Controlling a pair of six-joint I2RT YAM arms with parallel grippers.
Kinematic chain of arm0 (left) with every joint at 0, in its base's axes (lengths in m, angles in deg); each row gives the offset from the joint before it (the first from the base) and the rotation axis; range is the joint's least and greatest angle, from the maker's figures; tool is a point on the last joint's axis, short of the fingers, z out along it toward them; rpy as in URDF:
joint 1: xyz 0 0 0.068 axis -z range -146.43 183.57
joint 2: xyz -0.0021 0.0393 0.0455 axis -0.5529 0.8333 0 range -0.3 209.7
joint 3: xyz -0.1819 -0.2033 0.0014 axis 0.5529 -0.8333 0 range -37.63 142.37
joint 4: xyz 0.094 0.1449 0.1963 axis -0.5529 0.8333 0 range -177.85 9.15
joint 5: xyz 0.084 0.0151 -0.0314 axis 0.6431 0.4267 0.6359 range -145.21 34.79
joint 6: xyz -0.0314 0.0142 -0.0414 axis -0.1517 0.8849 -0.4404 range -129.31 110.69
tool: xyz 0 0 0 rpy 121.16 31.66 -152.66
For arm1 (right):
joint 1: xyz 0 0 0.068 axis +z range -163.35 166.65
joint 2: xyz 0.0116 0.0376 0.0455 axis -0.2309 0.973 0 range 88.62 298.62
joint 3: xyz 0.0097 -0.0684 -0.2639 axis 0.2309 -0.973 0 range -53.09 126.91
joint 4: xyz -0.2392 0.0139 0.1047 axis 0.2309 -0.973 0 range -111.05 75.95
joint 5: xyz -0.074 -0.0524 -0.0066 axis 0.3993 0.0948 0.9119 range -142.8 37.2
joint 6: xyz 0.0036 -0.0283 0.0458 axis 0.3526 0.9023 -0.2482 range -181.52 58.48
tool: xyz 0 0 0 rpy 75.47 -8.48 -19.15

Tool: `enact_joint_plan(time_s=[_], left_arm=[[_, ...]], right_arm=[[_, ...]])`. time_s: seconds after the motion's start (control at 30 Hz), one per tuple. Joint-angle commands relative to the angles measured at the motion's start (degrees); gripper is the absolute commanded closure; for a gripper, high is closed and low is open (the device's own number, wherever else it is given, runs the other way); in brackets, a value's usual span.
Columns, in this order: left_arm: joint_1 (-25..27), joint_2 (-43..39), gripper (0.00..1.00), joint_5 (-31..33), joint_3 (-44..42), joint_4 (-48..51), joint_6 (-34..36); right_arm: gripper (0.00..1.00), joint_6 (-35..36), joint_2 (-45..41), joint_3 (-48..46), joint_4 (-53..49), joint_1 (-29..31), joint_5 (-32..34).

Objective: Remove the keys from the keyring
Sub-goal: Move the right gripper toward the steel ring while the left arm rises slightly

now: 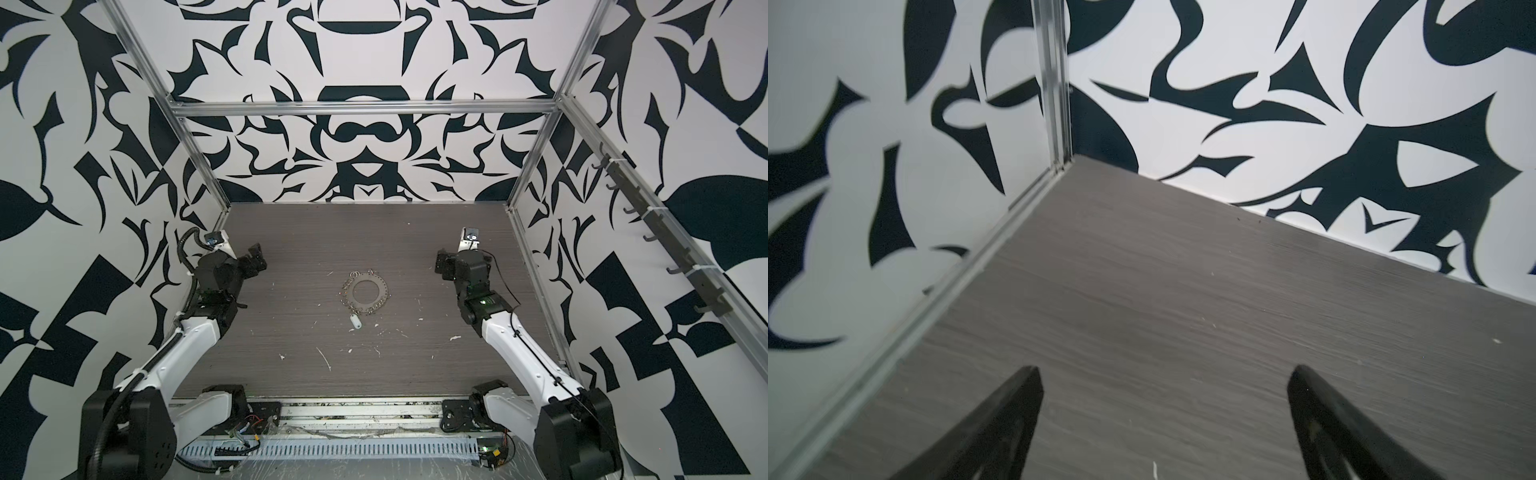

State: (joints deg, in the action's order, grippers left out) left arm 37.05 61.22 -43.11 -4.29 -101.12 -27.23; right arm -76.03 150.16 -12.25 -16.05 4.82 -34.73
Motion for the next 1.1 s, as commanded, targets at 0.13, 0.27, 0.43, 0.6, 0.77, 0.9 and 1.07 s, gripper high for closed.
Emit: enact_joint_plan(time_s=[0.13,0.27,0.43,0.6,0.77,0.9,1.07], left_arm=[[10.8,-4.6,0.08,-1.2,-2.3,15.8,-13.5],[16.0,-5.4,0.11,-1.6,-4.6,15.9,-17.8],[19.9,-4.5,0.14,-4.3,-7.1,15.4,-22.9],[21.5,-3.6,0.23,-8.0,-9.6,13.8,-25.4],[21.5,-3.9,0.28,-10.3,-10.7,13.8,-26.0],[21.5,-4.1,0.29,-12.2,-11.0,14.0,-25.9],[21.6,-3.5,0.31,-14.1,-11.2,14.4,-26.6]], right_arm=[[0.09,-15.6,2.8,4.4,-21.3,10.1,-4.5],[0.13,-19.4,5.0,4.8,-21.4,14.0,-8.5],[0.2,-22.1,10.8,6.4,-19.2,19.0,-13.4],[0.27,-23.9,18.4,10.2,-17.3,23.1,-15.5],[0.33,-23.1,24.6,16.4,-19.3,27.2,-14.7],[0.38,-23.6,28.2,19.0,-18.3,29.5,-14.4],[0.49,-22.8,34.1,24.6,-18.9,30.3,-16.0]])
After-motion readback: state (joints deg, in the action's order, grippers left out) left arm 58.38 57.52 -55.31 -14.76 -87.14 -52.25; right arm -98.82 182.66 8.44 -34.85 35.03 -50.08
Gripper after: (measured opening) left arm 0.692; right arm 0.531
